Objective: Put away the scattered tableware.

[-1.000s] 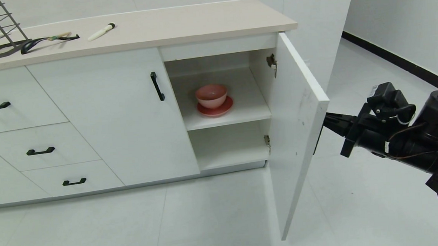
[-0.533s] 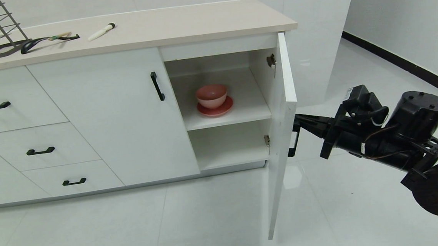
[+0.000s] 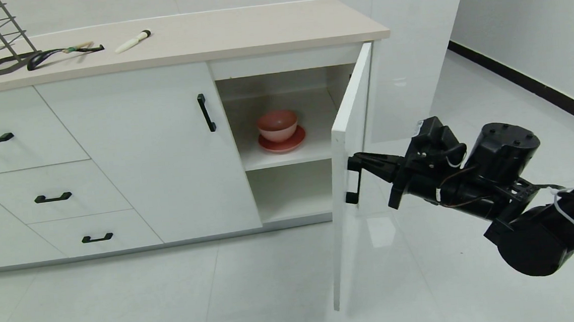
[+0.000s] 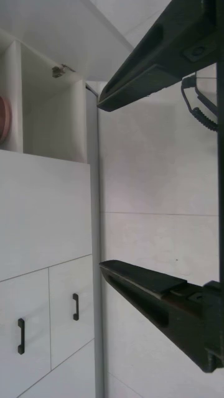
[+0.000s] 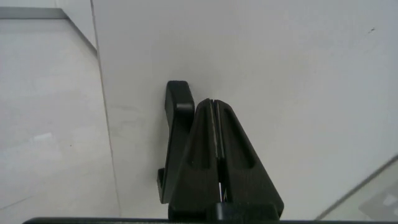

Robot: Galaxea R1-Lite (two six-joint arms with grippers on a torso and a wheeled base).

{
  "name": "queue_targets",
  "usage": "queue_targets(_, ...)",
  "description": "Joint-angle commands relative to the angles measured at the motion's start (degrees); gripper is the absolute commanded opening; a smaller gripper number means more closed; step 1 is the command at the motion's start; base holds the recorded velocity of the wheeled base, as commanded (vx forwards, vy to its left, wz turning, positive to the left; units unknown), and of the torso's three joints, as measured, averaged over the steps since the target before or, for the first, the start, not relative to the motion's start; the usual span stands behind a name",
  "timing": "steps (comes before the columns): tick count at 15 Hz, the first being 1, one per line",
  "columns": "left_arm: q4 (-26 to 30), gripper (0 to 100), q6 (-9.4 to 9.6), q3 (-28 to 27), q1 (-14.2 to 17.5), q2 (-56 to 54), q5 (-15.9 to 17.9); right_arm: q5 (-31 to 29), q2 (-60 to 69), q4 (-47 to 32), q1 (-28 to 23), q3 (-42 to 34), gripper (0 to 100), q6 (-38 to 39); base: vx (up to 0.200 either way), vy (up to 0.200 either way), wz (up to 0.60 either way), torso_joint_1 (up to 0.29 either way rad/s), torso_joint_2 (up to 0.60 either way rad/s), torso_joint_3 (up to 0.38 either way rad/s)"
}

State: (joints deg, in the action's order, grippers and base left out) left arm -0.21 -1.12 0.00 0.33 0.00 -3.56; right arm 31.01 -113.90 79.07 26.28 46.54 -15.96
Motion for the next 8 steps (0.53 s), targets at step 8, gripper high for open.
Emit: queue_targets(8,-0.1,100,0.07,0.0,0.0,0.0,0.0,0.0,-8.4,0.0,1.7,11.1,0,0.0,0.0,0.0,0.0,0.0,0.0,0.0)
